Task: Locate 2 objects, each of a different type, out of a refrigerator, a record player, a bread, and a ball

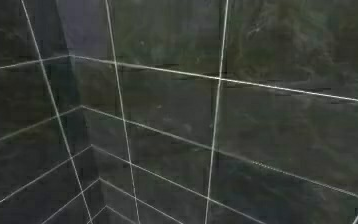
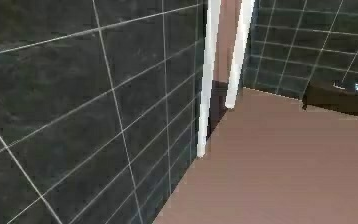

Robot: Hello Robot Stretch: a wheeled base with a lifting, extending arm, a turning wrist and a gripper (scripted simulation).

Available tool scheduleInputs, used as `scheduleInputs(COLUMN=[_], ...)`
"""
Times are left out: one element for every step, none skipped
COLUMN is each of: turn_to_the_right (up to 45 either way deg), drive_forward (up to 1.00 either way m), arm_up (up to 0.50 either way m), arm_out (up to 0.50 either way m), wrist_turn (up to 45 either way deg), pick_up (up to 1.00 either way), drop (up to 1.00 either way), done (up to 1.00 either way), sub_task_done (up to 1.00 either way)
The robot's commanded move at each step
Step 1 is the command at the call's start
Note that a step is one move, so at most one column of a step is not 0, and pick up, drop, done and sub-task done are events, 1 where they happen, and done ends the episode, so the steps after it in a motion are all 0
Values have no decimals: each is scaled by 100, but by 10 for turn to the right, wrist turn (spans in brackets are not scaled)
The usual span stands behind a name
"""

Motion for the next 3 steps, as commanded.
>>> scheduleInputs(turn_to_the_right=[-450, -450, -450], drive_forward=[0, 0, 0], arm_up=[0, 0, 0], arm_out=[0, 0, 0], wrist_turn=[0, 0, 0], pick_up=[0, 0, 0], drop=[0, 0, 0], done=[0, 0, 0], sub_task_done=[0, 0, 0])
